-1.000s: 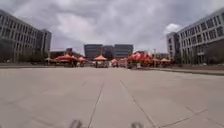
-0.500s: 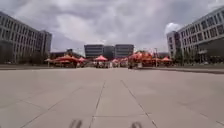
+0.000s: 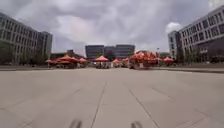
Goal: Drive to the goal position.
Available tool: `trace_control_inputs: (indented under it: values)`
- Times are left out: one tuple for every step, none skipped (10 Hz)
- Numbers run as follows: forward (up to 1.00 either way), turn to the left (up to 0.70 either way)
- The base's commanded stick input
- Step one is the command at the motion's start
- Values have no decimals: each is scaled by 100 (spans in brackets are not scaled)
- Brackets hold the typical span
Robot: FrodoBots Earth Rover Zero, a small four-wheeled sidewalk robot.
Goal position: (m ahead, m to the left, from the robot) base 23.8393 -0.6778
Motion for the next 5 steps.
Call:
trace_control_inputs:
  values:
    - [85,6]
    - [85,-2]
    - [85,-2]
    - [85,-2]
    - [85,-2]
